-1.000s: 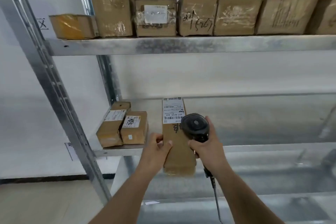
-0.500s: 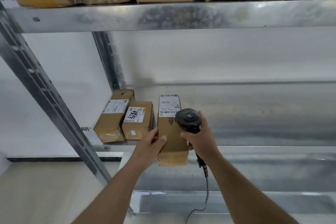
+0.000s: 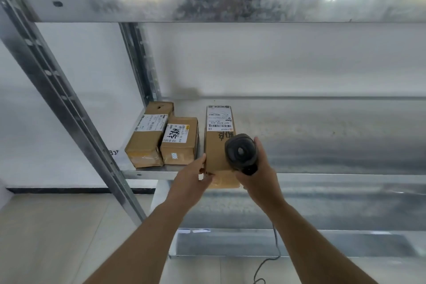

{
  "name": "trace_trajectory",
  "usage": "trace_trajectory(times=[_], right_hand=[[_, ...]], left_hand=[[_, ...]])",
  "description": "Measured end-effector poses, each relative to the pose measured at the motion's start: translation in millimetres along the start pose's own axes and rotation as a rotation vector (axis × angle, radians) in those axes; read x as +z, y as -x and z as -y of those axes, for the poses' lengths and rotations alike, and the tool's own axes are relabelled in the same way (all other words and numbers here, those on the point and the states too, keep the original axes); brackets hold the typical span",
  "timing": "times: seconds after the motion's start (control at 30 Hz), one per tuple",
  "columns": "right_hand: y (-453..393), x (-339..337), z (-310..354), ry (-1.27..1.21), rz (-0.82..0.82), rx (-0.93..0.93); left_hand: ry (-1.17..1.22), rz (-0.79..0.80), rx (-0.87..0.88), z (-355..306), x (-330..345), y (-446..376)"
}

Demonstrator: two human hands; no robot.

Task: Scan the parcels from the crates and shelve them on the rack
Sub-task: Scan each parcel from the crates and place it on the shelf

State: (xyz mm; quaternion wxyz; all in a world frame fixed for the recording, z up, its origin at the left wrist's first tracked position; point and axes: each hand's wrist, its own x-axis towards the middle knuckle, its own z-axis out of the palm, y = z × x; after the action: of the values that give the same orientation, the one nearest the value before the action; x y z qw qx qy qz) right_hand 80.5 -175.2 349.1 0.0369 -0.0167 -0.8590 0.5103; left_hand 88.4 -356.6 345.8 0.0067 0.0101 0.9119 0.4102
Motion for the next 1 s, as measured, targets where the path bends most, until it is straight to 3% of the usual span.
trace_trajectory(times=[0.37, 0.73, 1.0], right_hand=[[-48.6, 14.0, 5.4, -0.006, 0.009, -0.007], [-63.6, 10.2, 2.3, -0.008, 0.061, -0.080], [-7.1, -5.6, 3.0, -0.080, 0.080, -0.166]], left_hand=[[-0.157, -0.242, -0.090, -5.3, 10.6, -33.4], [-0.195, -0.297, -0.285, -14.5, 10.1, -37.9], [-0.269, -0.384, -0.214, -29.7, -0.3, 14.1]])
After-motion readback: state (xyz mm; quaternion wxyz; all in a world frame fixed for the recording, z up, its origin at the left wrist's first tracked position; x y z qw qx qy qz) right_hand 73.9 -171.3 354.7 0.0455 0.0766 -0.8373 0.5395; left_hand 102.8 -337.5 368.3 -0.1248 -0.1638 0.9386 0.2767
